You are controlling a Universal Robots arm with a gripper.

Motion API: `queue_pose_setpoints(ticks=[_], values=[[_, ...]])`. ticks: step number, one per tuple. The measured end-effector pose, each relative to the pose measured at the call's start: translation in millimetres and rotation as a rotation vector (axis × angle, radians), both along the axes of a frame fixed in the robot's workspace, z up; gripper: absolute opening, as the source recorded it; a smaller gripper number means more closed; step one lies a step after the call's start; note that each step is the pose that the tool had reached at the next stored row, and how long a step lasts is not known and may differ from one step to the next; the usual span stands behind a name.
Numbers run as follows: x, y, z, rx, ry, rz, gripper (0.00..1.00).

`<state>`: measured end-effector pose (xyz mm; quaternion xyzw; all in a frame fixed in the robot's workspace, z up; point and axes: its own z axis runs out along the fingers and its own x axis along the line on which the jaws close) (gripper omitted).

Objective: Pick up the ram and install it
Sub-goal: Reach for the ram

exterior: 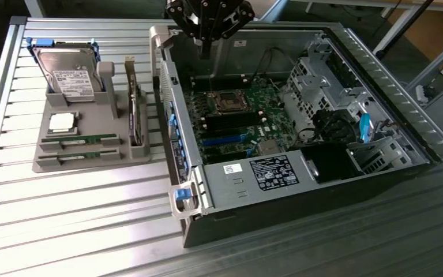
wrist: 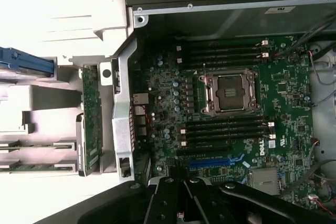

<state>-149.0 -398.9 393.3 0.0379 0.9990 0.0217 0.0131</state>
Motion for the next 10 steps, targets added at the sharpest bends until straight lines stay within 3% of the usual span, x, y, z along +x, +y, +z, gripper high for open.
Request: queue_pose_setpoints(ticks=[10], values=[[-8.9, 0.0, 0.0, 0.0000, 0.0000, 0.000, 0.09]])
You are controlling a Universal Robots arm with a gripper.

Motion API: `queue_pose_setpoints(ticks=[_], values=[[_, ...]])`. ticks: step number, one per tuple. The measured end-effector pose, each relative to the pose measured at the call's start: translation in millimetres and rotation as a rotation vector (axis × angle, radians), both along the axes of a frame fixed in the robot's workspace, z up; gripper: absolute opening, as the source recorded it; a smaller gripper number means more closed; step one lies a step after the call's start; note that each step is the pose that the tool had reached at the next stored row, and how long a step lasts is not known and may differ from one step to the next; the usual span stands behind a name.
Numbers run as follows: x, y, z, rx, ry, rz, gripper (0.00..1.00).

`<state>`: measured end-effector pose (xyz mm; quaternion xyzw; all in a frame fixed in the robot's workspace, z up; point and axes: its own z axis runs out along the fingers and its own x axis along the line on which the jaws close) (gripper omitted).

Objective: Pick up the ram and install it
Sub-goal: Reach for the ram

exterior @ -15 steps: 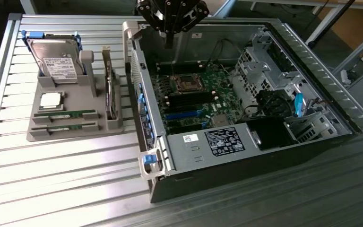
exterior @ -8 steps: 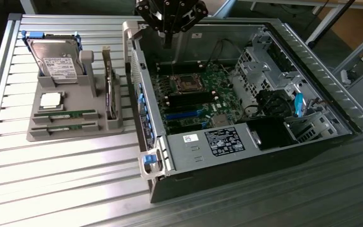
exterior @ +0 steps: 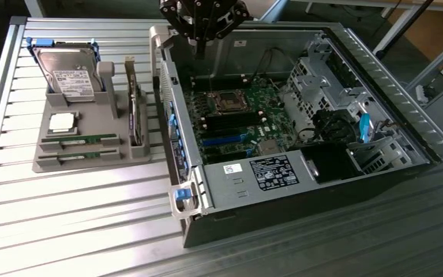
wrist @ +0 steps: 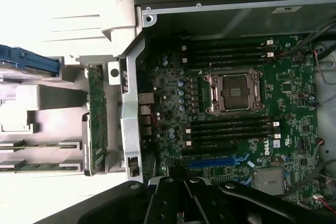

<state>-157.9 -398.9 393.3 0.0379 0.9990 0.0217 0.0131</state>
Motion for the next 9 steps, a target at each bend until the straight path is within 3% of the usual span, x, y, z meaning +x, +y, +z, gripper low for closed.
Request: queue_pose_setpoints(ticks=[9], values=[[-8.5, 0.0, 0.0, 0.0000, 0.0000, 0.000, 0.09]])
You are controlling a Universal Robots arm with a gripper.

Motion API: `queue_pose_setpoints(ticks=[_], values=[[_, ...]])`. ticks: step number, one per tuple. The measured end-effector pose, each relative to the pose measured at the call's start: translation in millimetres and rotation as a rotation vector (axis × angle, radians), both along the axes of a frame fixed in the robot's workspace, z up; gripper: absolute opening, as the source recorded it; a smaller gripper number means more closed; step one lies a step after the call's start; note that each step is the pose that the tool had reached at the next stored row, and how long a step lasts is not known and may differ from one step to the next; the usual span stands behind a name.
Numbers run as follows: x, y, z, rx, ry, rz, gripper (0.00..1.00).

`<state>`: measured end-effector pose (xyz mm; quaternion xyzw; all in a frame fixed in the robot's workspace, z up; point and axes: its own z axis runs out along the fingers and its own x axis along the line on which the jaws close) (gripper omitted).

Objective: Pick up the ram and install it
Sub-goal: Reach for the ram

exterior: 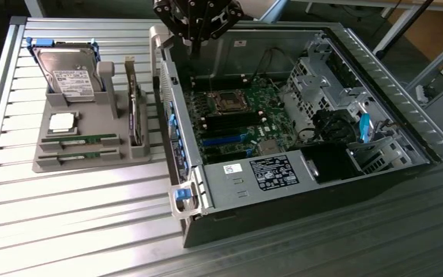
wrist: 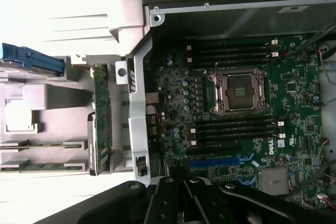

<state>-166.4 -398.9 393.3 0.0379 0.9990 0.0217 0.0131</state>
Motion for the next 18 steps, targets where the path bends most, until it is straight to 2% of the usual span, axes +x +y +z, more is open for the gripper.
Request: queue_pose_setpoints(ticks=[11, 18], values=[[-12.8, 0.0, 0.0, 0.0000, 0.0000, 0.000, 0.09], [-29.5, 0.0, 0.0, 0.0000, -0.0001, 0.000, 0.09]])
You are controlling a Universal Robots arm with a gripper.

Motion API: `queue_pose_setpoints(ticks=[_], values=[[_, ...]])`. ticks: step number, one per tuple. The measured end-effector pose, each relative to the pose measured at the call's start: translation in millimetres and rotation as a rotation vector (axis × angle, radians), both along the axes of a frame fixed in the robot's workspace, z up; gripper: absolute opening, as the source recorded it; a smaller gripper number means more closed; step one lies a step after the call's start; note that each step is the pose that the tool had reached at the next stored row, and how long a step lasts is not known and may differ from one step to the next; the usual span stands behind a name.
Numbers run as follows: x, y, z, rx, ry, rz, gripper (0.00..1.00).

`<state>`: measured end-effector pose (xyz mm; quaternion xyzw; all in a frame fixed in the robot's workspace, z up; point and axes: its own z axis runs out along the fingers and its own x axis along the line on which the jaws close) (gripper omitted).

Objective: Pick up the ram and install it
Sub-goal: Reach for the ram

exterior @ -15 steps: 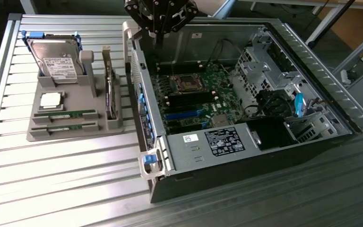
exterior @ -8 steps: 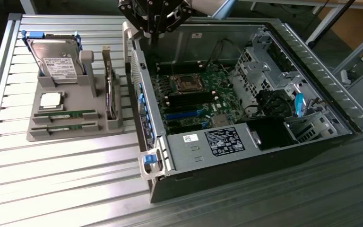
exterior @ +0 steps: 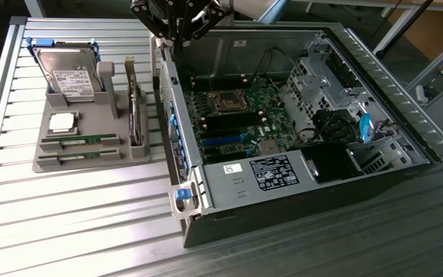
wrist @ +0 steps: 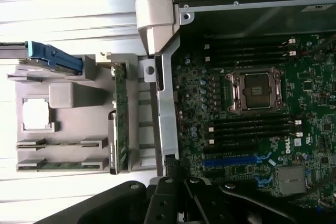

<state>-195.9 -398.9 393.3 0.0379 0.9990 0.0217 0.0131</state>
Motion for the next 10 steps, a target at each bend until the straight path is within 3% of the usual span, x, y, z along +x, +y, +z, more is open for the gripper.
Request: queue_pose_setpoints(ticks=[10], values=[[-16.7, 0.0, 0.0, 0.0000, 0.0000, 0.000, 0.09]])
